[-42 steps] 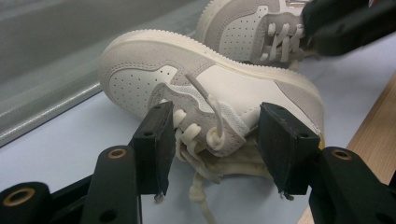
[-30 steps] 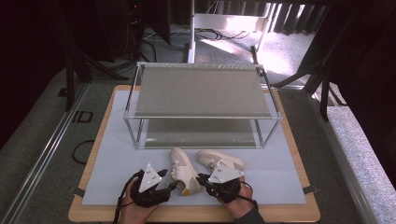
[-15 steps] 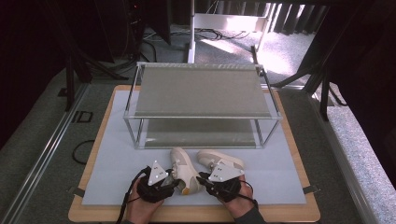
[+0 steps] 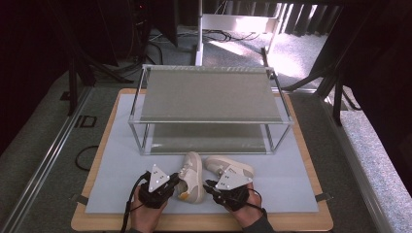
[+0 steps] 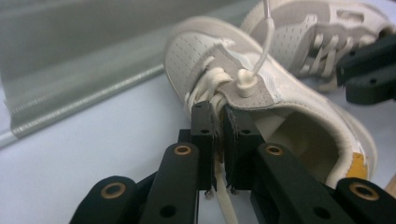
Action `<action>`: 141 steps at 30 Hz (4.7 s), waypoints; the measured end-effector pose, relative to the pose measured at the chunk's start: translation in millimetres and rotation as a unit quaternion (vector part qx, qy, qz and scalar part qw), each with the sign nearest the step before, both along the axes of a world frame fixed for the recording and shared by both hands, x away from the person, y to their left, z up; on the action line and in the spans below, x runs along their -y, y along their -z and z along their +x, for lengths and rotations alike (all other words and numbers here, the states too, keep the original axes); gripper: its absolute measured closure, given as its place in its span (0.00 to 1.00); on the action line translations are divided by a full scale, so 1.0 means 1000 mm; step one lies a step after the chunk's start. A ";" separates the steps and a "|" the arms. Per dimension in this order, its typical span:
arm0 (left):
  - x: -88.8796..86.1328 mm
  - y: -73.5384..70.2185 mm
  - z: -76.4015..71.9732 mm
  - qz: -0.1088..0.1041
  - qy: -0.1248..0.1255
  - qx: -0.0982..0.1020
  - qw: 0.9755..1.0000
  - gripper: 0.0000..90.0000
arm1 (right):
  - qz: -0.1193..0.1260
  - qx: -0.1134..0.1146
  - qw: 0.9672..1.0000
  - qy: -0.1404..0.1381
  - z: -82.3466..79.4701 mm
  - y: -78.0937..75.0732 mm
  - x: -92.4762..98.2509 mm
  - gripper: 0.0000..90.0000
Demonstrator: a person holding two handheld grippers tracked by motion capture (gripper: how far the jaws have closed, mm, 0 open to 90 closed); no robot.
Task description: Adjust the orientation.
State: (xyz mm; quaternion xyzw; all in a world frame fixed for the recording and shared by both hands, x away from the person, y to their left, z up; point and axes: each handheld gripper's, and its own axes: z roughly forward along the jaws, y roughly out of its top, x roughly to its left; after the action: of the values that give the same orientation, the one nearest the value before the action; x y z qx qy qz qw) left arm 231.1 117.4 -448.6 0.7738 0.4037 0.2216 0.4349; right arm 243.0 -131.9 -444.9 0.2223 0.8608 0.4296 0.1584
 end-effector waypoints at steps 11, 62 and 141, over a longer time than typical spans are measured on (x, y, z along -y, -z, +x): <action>-0.003 -0.013 0.011 -0.015 -0.016 0.011 1.000 0.99 | 0.016 0.009 1.000 0.023 0.000 -0.010 0.018 0.88; -0.040 -0.017 0.012 -0.063 -0.022 0.010 0.998 0.58 | 0.002 0.030 0.999 0.041 0.017 -0.014 0.087 0.72; -0.030 -0.015 0.001 -0.087 0.059 -0.010 0.994 0.26 | -0.042 0.008 0.994 0.104 0.061 -0.010 0.080 0.82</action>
State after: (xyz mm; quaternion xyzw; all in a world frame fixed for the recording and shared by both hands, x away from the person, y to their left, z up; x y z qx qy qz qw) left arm 232.5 147.6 -433.2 0.7574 0.3796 0.1523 0.5091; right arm 303.7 -211.5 -434.8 0.3002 0.8492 0.3759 0.2179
